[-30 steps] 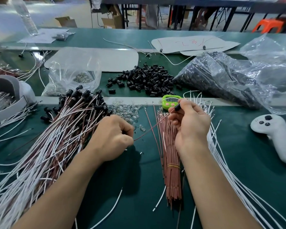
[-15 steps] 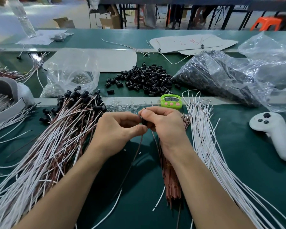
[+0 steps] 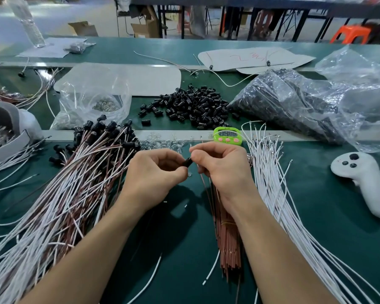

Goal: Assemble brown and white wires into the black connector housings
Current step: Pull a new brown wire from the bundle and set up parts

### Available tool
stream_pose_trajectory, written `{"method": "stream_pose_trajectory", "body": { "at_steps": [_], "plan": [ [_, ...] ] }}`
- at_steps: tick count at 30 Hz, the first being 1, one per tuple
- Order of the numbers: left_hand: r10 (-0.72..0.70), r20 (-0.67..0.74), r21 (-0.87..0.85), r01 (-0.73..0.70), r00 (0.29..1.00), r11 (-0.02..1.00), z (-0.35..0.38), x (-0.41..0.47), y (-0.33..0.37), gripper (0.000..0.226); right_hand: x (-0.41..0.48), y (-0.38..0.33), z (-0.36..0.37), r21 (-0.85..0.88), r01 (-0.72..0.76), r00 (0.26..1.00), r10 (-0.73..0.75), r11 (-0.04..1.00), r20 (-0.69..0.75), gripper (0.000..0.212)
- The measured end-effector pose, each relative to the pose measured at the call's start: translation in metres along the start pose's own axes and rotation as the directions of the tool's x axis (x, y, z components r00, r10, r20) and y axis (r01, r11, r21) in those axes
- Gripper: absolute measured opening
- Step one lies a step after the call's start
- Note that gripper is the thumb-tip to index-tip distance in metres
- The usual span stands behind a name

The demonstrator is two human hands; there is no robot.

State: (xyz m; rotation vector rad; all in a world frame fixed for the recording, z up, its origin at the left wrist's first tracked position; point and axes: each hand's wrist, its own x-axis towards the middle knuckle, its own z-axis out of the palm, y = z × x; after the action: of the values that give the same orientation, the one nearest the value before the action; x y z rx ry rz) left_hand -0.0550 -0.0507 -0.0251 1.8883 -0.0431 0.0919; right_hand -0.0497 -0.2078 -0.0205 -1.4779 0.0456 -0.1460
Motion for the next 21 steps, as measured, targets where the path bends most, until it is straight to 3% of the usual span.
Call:
{"method": "stream_pose_trajectory", "body": {
  "at_steps": [5,8,14,21],
  "plan": [
    [0.045,0.045,-0.052,-0.042,0.998,0.998,0.0007,-0.0006,0.0009,0.021,-0.0014,0.0027,0.0002,-0.024,0.037,0.999,-0.037,0.999,0.004,0.013],
    [0.100,0.007,-0.003,-0.100,0.995,0.995,0.0030,-0.0004,-0.0006,0.024,-0.0002,0.0033,-0.0015,-0.162,0.072,0.997,-0.073,0.984,-0.002,0.007],
    [0.214,-0.024,0.144,-0.209,0.977,0.967,0.0055,-0.0066,-0.0021,0.034,-0.0010,0.0035,-0.0055,-0.302,0.113,0.993,-0.120,0.947,-0.004,0.013],
    [0.206,-0.023,0.120,-0.202,0.978,0.972,0.0052,-0.0040,-0.0036,0.034,-0.0011,0.0039,-0.0070,-0.289,0.100,0.995,-0.102,0.952,0.007,0.012]
  ]
}}
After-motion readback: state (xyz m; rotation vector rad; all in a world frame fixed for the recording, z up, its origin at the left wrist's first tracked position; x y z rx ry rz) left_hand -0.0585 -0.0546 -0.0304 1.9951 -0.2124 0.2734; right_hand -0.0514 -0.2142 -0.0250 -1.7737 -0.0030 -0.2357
